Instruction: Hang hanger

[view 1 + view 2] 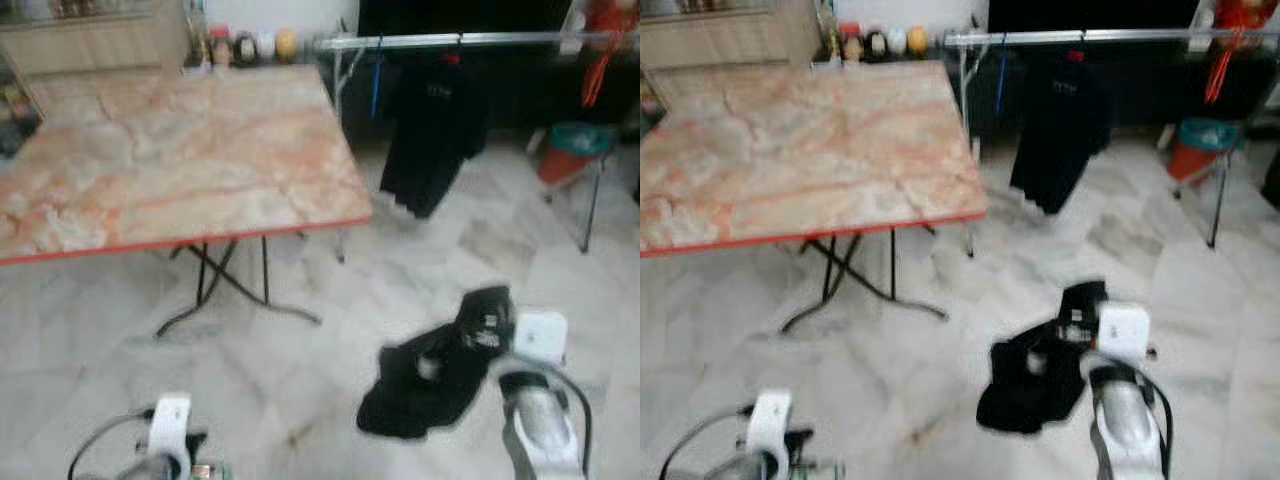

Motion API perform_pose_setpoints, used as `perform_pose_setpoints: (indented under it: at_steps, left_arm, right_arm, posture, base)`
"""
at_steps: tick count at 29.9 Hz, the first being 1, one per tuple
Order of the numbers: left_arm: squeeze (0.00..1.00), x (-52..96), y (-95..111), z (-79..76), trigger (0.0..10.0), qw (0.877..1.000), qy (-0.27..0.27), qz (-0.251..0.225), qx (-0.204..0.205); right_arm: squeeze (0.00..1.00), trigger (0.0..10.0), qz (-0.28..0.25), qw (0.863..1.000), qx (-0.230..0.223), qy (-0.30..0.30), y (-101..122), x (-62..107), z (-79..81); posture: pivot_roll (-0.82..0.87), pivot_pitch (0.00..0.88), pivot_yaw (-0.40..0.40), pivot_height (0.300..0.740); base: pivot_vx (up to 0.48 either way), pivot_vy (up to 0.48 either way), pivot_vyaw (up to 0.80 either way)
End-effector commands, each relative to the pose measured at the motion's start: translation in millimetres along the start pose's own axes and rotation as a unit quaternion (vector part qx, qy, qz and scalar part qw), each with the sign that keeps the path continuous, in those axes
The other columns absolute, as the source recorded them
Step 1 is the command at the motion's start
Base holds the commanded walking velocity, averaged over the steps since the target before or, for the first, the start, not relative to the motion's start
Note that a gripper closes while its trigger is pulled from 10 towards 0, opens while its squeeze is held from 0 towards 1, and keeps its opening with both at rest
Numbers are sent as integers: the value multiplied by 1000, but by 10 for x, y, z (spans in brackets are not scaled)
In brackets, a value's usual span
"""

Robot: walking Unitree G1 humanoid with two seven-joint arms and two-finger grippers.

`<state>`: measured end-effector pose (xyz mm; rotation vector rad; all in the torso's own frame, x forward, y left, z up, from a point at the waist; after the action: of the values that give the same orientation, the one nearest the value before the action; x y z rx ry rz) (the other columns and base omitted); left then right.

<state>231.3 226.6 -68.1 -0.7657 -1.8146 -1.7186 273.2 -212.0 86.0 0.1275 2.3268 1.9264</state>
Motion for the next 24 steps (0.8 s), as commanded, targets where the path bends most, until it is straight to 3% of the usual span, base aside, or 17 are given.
perform_pose_setpoints:
  at_steps: [1,16,24]
  left_arm:
    - [0,36,-59,103,10000,1000,11,16,-2]
    - [0,43,-65,119,10000,1000,12,17,-3]
    - [0,40,-68,102,10000,1000,12,13,4]
  right_arm:
    - [0,10000,-19,1000,-5,9,104,-25,88]
    - [0,10000,-16,1000,-2,13,103,-35,113]
    - [0,10000,6,999,40,37,84,-147,29]
  posture:
    - [24,0,46,740]
    - [37,0,49,740]
    - [32,0,46,740]
  base:
    - [0,-480,0]
    - [0,-470,0]
    - [0,0,0]
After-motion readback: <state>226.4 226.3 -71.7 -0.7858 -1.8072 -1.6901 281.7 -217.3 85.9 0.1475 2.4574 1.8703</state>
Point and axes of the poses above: a point about 5 cm out from each wrist's last joint towards the gripper, its own x axis pointing back from the gripper into the wrist, its own y axis along the axis of the wrist's last joint, z = x × y, the point moved 2 cm from there along -x, pointing out of the wrist towards the gripper, and after that the axes turned 5 degrees about x, right-handed, at the moved point
